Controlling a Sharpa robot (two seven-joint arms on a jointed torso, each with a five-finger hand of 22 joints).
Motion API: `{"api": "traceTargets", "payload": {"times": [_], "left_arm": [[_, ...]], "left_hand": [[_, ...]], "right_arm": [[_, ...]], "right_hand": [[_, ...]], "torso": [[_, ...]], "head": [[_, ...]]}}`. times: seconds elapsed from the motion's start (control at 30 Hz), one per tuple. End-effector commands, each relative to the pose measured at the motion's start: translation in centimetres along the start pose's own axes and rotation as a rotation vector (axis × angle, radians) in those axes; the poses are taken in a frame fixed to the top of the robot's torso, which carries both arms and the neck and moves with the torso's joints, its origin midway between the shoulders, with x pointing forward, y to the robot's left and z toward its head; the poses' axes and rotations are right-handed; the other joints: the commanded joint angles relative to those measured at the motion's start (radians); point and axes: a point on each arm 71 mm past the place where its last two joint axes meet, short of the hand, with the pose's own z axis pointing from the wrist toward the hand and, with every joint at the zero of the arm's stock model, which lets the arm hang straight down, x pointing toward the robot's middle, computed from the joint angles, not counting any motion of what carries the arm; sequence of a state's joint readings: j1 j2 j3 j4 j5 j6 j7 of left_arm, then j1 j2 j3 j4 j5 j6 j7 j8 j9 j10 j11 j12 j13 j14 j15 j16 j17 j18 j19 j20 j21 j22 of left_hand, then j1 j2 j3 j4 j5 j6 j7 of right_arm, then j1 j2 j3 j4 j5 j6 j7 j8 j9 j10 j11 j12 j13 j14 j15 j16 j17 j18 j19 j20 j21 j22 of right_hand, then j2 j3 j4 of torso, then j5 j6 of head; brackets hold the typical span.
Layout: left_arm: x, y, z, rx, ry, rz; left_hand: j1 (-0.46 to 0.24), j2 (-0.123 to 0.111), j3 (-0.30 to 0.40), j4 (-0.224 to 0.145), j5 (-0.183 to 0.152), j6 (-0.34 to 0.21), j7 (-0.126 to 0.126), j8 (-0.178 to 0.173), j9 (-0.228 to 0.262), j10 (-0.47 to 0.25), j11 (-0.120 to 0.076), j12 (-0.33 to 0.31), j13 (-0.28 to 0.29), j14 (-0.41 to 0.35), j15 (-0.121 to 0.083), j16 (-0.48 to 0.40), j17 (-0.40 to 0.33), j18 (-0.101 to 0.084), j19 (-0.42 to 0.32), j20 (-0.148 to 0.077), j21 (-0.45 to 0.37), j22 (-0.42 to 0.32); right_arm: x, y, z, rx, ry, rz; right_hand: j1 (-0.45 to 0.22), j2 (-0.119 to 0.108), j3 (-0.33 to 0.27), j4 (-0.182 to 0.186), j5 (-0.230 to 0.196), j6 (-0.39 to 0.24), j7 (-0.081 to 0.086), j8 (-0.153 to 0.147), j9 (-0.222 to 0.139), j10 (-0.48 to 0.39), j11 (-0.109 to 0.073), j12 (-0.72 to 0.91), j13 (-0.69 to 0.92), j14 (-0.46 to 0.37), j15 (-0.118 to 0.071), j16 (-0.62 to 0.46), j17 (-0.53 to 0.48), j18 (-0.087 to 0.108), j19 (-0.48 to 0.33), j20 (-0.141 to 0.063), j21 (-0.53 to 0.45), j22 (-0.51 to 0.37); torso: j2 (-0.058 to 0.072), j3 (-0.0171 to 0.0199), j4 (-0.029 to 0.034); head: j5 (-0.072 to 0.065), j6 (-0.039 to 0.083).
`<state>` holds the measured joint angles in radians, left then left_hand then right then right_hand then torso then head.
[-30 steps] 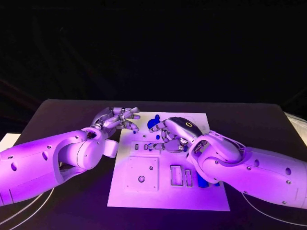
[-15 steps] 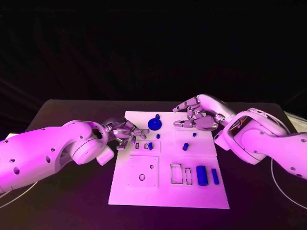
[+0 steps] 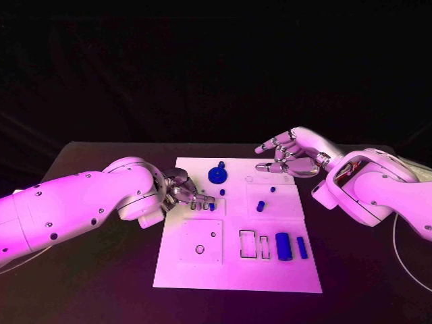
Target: Assemble the parts on the task board
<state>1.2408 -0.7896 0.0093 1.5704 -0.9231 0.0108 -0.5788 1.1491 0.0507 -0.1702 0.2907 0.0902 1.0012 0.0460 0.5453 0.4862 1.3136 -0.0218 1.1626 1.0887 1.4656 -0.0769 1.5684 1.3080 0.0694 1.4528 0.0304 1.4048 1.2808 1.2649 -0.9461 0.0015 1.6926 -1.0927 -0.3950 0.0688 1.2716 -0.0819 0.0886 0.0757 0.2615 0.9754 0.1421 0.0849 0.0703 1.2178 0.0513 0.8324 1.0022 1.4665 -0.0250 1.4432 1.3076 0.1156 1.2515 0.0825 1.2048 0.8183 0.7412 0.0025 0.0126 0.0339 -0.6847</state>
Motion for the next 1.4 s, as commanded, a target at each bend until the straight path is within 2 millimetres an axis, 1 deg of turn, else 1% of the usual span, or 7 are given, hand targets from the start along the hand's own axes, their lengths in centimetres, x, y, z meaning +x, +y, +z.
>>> {"api": "traceTargets", "payload": {"times": [0.03, 0.2, 0.3, 0.47, 0.67, 0.83, 1.4], "left_arm": [[-0.1, -0.1, 0.3, -0.055, -0.006, 0.079], [-0.7, -0.9, 0.9, -0.061, -0.014, 0.102], [-1.0, -1.4, 1.2, -0.061, -0.024, 0.105], [-1.0, -2.0, 1.4, -0.054, -0.027, 0.109], [-1.0, -2.4, 1.6, -0.052, -0.019, 0.119], [-1.0, -2.6, 1.8, -0.056, -0.003, 0.134], [-0.8, -3.1, 2.6, -0.064, 0.023, 0.153]], "left_hand": [[-0.008, 0.007, -0.016, 0.0, -0.013, -0.017, -0.002, 0.024, 0.031, 0.008, -0.002, 0.01, 0.009, 0.105, -0.006, 0.002, 0.263, -0.012, 0.009, -0.003, 0.007, 0.011], [-0.014, 0.012, -0.033, 0.0, -0.025, -0.033, -0.003, 0.046, 0.062, 0.01, -0.003, 0.016, 0.016, 0.105, -0.007, 0.002, 0.263, -0.014, 0.013, -0.004, 0.014, 0.023], [-0.015, 0.01, -0.04, 0.0, -0.029, -0.037, -0.003, 0.053, 0.073, 0.01, -0.004, 0.018, 0.019, 0.105, -0.007, 0.002, 0.263, -0.015, 0.013, -0.004, 0.015, 0.026], [-0.016, 0.012, -0.044, 0.001, -0.03, -0.039, -0.004, 0.059, 0.081, 0.012, -0.004, 0.022, 0.023, 0.105, -0.007, 0.002, 0.263, -0.016, 0.015, -0.004, 0.018, 0.032], [-0.015, 0.015, -0.047, 0.0, -0.03, -0.041, -0.005, 0.066, 0.091, 0.016, -0.005, 0.028, 0.03, 0.105, -0.008, 0.002, 0.263, -0.017, 0.018, -0.004, 0.023, 0.04], [-0.011, 0.019, -0.049, -0.001, -0.03, -0.043, -0.006, 0.071, 0.098, 0.018, -0.006, 0.031, 0.033, 0.105, -0.009, 0.002, 0.263, -0.018, 0.02, -0.005, 0.026, 0.046], [0.02, 0.025, -0.052, -0.005, -0.027, -0.048, -0.01, 0.087, 0.126, 0.028, -0.01, 0.047, 0.05, 0.105, -0.011, 0.002, 0.263, -0.022, 0.027, -0.007, 0.039, 0.069]], "right_arm": [[0.2, -0.1, 0.0, 0.018, 0.026, 0.014], [0.3, -0.2, 0.1, 0.023, 0.035, 0.011], [0.3, -0.2, 0.1, 0.026, 0.04, 0.011], [0.4, -0.3, 0.2, 0.03, 0.044, 0.01], [0.5, -0.4, 0.3, 0.033, 0.047, 0.01], [0.5, -0.4, 0.4, 0.035, 0.049, 0.01], [0.6, -0.4, 0.5, 0.037, 0.053, 0.01]], "right_hand": [[0.009, 0.002, -0.001, -0.004, 0.004, 0.002, -0.002, 0.005, 0.001, -0.006, 0.001, -0.002, -0.001, 0.057, 0.002, -0.006, 0.064, 0.021, -0.005, -0.001, -0.008, -0.002], [0.01, 0.002, -0.002, -0.004, 0.004, 0.003, -0.002, 0.006, 0.001, -0.006, 0.0, -0.003, -0.003, 0.056, 0.002, -0.008, 0.061, 0.021, -0.006, -0.001, -0.009, -0.006], [0.01, 0.001, -0.003, -0.004, 0.006, 0.004, -0.003, 0.007, 0.002, -0.007, 0.0, -0.007, -0.007, 0.055, 0.001, -0.012, 0.056, 0.022, -0.009, -0.001, -0.013, -0.013], [0.01, 0.001, -0.004, -0.004, 0.008, 0.005, -0.003, 0.008, 0.002, -0.007, 0.0, -0.009, -0.009, 0.054, 0.001, -0.014, 0.052, 0.023, -0.01, -0.001, -0.016, -0.017], [0.01, 0.001, -0.004, -0.004, 0.008, 0.005, -0.003, 0.008, 0.002, -0.007, -0.001, -0.008, -0.009, 0.054, 0.001, -0.015, 0.052, 0.023, -0.011, -0.002, -0.017, -0.018], [0.01, 0.002, -0.005, -0.003, 0.01, 0.006, -0.004, 0.009, 0.002, -0.005, -0.001, -0.008, -0.01, 0.053, 0.001, -0.017, 0.049, 0.024, -0.012, -0.002, -0.019, -0.021], [0.01, 0.005, -0.006, -0.001, 0.017, 0.009, -0.005, 0.011, 0.003, -0.001, -0.002, -0.005, -0.011, 0.053, -0.001, -0.02, 0.047, 0.024, -0.012, -0.003, -0.021, -0.023]], "torso": [[0.001, 0.0003, -0.0001], [0.001, -0.0017, -0.0003], [0.002, -0.0011, -0.0007], [0.001, -0.0022, 0.0005], [0.002, -0.0017, 0.001], [0.001, -0.0013, 0.0003], [0.002, -0.0028, 0.0006]], "head": [[-0.001, 0.004], [-0.003, 0.002], [-0.001, 0.0], [-0.004, -0.004], [-0.004, -0.008], [-0.003, -0.01], [-0.007, -0.02]]}}
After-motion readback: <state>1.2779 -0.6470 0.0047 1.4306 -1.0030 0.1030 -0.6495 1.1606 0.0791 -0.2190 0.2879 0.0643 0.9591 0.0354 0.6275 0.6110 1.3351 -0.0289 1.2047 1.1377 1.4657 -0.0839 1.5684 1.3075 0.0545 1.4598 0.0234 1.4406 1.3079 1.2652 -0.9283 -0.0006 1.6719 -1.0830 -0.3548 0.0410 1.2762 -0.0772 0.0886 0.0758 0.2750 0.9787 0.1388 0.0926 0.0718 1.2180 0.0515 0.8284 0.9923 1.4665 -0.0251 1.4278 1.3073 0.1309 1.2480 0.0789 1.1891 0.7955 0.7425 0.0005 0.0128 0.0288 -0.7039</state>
